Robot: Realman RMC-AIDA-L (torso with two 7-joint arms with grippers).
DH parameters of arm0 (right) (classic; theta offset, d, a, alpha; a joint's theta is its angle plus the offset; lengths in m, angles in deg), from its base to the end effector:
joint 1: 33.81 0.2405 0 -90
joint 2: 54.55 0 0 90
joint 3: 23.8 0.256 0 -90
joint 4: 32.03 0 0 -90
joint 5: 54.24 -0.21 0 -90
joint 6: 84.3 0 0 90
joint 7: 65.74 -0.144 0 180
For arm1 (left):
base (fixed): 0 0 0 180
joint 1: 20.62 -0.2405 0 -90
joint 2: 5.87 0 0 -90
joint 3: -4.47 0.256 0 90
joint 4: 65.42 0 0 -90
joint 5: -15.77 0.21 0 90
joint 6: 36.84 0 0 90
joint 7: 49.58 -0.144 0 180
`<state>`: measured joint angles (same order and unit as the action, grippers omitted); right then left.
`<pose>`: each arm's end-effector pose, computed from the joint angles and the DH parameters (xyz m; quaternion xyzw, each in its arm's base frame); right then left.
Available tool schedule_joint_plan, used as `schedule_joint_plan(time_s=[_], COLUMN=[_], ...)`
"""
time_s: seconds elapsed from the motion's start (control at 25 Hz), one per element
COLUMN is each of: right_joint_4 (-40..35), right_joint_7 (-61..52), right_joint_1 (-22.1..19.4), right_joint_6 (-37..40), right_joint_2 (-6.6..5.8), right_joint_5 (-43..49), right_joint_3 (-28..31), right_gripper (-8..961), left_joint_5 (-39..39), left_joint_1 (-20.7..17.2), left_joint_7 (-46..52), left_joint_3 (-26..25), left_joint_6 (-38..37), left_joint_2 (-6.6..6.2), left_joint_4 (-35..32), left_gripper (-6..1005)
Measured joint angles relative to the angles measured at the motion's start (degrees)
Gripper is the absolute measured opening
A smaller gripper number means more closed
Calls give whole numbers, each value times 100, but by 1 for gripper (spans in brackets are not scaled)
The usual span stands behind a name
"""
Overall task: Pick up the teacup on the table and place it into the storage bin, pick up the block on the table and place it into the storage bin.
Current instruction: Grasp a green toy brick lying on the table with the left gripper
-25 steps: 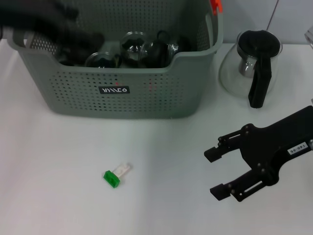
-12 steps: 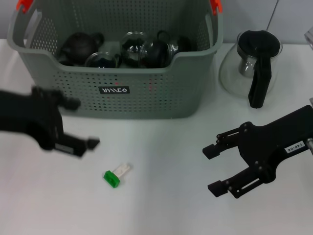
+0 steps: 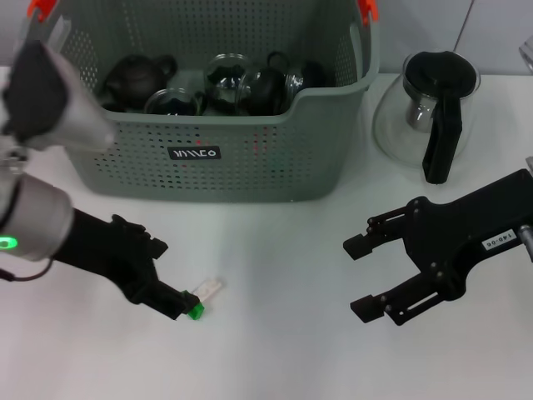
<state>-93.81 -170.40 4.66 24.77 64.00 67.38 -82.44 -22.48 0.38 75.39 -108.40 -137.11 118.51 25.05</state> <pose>0.1608 0.3246 0.0146 0.9868 -0.1222 -0.0644 0.0851 -0.2038 0.2976 0.0267 -0.9532 -0.2631 0.0921 0.1172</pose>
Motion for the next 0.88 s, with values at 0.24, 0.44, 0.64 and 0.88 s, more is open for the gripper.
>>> schedule_joint_plan(time_s=[0.24, 0.44, 0.64, 0.88], right_joint_4=[0, 0, 0, 0], right_joint_7=[-30, -33, -35, -36], right_joint_1=[4, 3, 3, 3], right_joint_6=[-1, -1, -32, -51], right_joint_2=[1, 8, 10, 10], right_joint_5=[-3, 22, 30, 34], right_joint_3=[40, 72, 72, 72], right_gripper=[883, 884, 884, 884], left_joint_5=[819, 1158, 1181, 1247], left_joint_1=[322, 609, 704, 734], left_joint_7=[753, 1168, 1475, 1694], left_joint_3=[930, 1225, 1641, 1905], left_joint_6=[437, 615, 899, 1064], left_joint_2=[0, 3, 6, 8], left_joint_4=[-420, -842, -1160, -1211], left_gripper=[967, 967, 966, 966])
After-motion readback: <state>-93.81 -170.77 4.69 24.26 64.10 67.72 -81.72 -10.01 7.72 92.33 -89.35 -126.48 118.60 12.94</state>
